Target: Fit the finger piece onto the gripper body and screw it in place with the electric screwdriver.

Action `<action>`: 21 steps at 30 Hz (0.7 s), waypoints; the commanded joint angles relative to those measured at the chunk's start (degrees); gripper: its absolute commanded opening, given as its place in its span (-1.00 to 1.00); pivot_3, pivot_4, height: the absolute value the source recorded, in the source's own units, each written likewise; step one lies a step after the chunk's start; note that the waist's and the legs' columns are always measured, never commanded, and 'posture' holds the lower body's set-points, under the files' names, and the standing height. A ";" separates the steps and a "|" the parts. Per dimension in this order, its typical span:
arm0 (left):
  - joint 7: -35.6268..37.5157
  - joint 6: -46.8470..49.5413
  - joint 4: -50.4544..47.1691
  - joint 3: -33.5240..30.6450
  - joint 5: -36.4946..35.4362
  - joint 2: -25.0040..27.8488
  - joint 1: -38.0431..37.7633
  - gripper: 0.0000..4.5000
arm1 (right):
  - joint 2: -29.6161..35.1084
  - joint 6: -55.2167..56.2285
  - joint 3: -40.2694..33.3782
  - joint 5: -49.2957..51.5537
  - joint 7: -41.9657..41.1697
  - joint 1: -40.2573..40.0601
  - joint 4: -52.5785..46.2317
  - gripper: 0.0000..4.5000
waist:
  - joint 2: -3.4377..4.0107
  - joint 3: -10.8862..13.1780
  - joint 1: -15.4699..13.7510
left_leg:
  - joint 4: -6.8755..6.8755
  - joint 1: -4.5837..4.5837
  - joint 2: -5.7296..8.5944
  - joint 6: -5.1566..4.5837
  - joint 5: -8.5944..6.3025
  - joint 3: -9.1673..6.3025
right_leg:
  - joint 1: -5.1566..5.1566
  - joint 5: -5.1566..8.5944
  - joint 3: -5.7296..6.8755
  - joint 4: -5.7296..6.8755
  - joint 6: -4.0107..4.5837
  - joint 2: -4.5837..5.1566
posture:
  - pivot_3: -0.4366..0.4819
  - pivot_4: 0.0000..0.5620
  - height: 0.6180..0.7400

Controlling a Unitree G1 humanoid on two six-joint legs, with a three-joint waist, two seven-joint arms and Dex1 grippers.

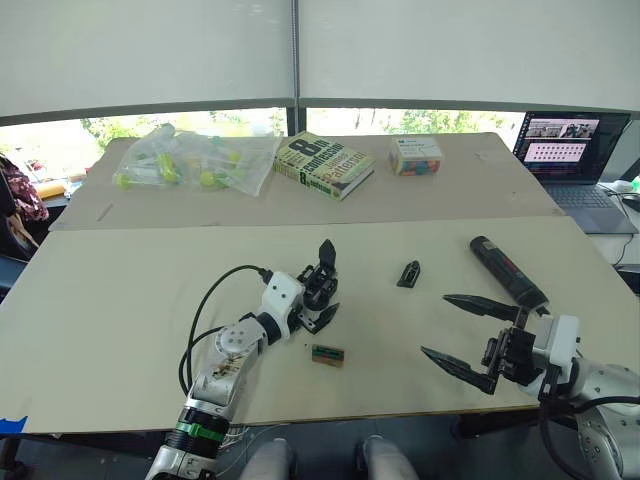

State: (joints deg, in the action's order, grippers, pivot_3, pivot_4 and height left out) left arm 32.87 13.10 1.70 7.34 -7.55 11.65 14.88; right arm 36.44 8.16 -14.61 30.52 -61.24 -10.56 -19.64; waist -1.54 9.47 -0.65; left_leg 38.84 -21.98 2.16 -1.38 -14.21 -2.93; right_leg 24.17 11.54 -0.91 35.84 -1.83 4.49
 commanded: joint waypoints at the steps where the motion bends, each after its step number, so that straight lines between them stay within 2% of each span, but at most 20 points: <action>1: 4.61 1.22 -2.95 -1.14 -3.20 3.31 0.37 0.99 | 0.55 1.14 -2.02 0.73 -0.08 -0.23 -0.83 1.00 | 0.00 0.00 0.09 | 0.00 0.00 -0.01 0.00 0.00 0.00 | 0.01 0.00 0.00 0.00 0.00 -0.02 | -0.05 -0.47 1.00; 5: 11.03 0.21 -0.03 -1.63 -4.96 8.28 1.47 0.99 | 0.51 1.01 -2.19 0.65 0.11 -0.71 -1.27 1.00 | 0.01 -0.01 0.01 | -0.01 0.01 -0.01 0.00 0.00 0.00 | 0.00 0.00 0.01 0.01 0.01 -0.03 | -0.05 -0.47 1.00; 10: 20.04 -4.86 9.10 -1.28 -5.14 12.87 6.16 0.99 | 0.39 0.58 -2.06 0.60 0.90 -1.51 -2.49 1.00 | 0.02 0.00 -0.13 | 0.01 0.01 0.02 0.00 0.00 0.00 | -0.01 0.00 0.01 0.00 0.01 -0.01 | -0.05 -0.47 1.00; 15: 28.50 -13.08 19.52 -0.18 -4.44 13.01 11.75 0.99 | 0.54 -0.01 -2.12 0.78 1.47 -1.92 -3.42 1.00 | 0.02 0.00 -0.11 | 0.01 0.00 0.03 0.00 0.00 0.01 | -0.01 0.00 0.03 -0.01 0.01 0.00 | -0.05 -0.47 1.00; 21: 31.44 -19.50 34.09 0.19 -2.72 10.18 19.03 0.99 | 0.57 -0.85 -1.82 0.64 2.77 -2.26 -4.82 1.00 | 0.01 0.00 -0.05 | 0.01 -0.01 0.04 0.00 0.00 0.01 | -0.01 0.00 0.03 0.00 0.01 -0.01 | -0.05 -0.47 1.00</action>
State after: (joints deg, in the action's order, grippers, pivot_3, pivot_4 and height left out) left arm 63.51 -4.45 34.31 7.70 -10.41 22.18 32.65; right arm 36.49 7.57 -15.29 30.51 -59.14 -12.71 -22.25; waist -1.53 9.47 -0.70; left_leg 38.85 -22.00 2.20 -1.38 -14.21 -2.92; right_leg 24.16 11.54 -0.88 35.84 -1.82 4.48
